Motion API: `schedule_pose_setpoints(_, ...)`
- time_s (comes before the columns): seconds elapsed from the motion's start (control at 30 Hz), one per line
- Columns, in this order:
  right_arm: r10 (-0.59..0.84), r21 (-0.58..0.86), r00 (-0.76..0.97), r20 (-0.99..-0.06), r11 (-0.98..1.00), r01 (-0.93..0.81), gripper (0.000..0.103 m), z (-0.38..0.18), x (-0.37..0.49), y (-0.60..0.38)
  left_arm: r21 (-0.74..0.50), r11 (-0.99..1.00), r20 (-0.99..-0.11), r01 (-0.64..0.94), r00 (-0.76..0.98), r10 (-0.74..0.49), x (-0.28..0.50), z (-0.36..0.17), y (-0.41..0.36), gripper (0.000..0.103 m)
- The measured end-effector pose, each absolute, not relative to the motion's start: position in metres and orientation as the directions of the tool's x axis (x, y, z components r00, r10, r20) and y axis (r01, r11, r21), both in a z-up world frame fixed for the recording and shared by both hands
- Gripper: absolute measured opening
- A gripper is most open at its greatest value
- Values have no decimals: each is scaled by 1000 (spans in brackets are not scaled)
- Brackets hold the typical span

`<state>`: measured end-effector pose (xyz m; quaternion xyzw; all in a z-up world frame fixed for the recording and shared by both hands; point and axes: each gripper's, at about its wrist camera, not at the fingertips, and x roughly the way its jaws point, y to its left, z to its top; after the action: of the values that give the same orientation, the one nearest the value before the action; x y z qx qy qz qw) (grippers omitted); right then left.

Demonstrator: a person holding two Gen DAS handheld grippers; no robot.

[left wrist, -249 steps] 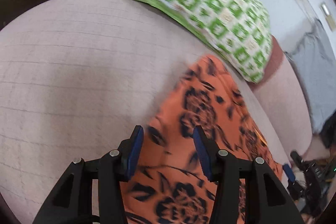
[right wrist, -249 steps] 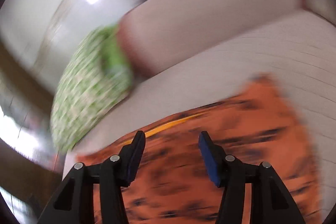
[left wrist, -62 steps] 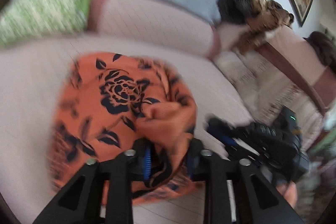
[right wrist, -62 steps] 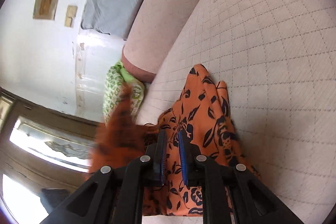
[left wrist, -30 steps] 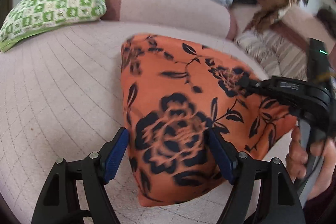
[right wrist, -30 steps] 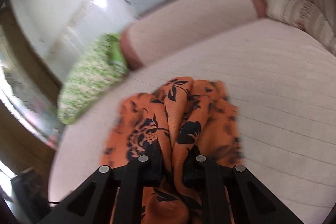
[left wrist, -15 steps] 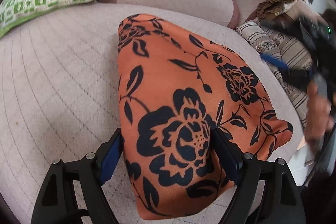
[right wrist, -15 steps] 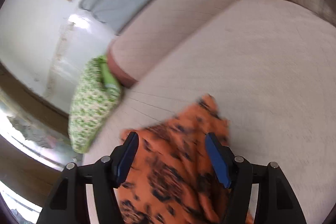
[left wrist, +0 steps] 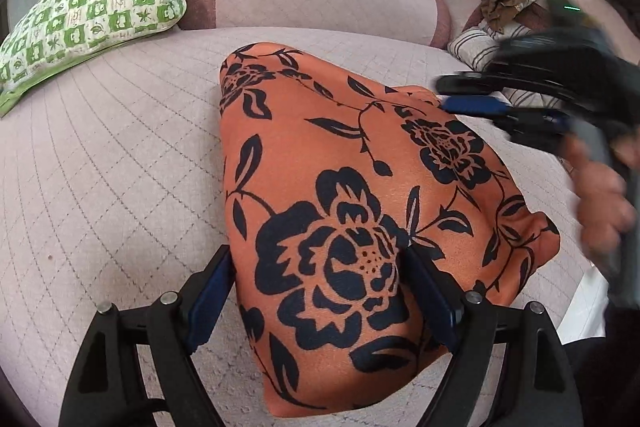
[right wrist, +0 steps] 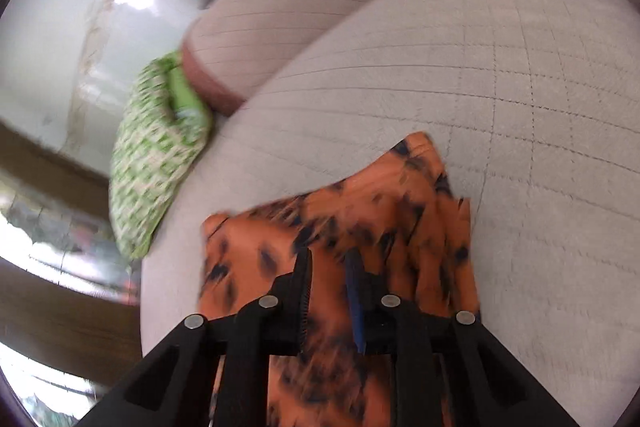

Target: Fold small clothes

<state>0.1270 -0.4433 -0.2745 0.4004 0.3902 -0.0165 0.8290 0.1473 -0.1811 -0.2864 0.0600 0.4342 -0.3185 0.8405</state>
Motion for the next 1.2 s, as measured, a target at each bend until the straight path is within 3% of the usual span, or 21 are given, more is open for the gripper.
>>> schedule_pose_setpoints(0.17,258,595,692,-675,745,302,20,-259,71,-417,-168,796,-769,581,428,-474,146,-286,-177,85)
schedule_pose_setpoints(0.33,267,535,578,-771,764,361,19,-304,32,-405,-153,798,-770,583,436,-466,140,-287,-178,87)
schedule_pose_setpoints(0.6,269,573,648,-713,755,317,19,-294,29,-405,-88,827,-741,555,518,-427,128,-273,-178,87)
schedule_pose_setpoints(0.77,230,518,684,-692,819,248,19,-279,28,-392,-29,863,-624,504,665,-410,119,-241,-154,87)
schedule_pose_setpoints(0.83,205,460,597,-776,831,312,19,-298,39,-390,37,894,-652,447,689,-318,130,-249,-153,88)
schedule_pose_setpoints(0.87,226,476,578,-784,817,326,19,-307,44,-392,53,894,-716,446,641,-277,141,-263,-158,88)
schedule_pose_setpoints(0.93,245,515,593,-767,787,341,19,-304,46,-398,8,899,-776,439,569,-271,153,-279,-160,88)
schedule_pose_setpoints(1.0,262,546,604,-752,761,351,19,-301,48,-404,-53,905,-772,421,558,-305,156,-275,-155,88)
schedule_pose_setpoints(1.2,190,599,774,-604,749,284,19,-266,54,-407,-33,905,-719,424,619,-316,148,-259,-157,88)
